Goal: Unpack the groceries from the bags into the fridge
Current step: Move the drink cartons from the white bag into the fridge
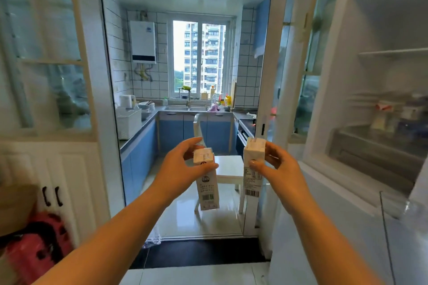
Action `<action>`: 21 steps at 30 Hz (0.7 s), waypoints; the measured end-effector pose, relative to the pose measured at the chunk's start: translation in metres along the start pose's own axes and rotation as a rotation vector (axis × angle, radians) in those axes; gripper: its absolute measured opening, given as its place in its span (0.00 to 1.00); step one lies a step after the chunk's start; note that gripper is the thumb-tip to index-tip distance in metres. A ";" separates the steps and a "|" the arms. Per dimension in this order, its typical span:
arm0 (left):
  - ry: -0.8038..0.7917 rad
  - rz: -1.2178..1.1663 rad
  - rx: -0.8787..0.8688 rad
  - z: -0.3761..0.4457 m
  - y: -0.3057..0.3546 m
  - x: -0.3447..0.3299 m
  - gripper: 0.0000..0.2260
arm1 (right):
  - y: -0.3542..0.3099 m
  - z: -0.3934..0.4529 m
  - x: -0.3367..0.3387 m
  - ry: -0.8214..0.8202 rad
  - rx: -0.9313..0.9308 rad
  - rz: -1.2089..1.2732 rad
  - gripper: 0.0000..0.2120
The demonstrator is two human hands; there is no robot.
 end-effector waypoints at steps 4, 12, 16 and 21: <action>-0.041 -0.027 -0.034 0.076 -0.025 -0.040 0.26 | 0.034 0.068 -0.003 0.080 0.014 0.035 0.25; -0.225 -0.111 -0.165 0.262 -0.060 -0.139 0.23 | 0.091 0.215 0.024 0.242 -0.006 -0.027 0.23; -0.352 -0.230 -0.180 0.341 -0.057 -0.208 0.24 | 0.108 0.263 0.068 0.367 -0.023 -0.030 0.19; -0.490 -0.318 -0.264 0.392 -0.037 -0.307 0.24 | 0.139 0.298 0.134 0.565 -0.061 -0.091 0.20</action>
Point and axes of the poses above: each hand's wrist, its own z-axis towards the middle knuckle, its own x-axis out of the back of the hand, y = z × x, the point moved 5 cm from there along z, towards the middle knuckle, and after that the axes turned 2 degrees about z, right-handed, at the moved point
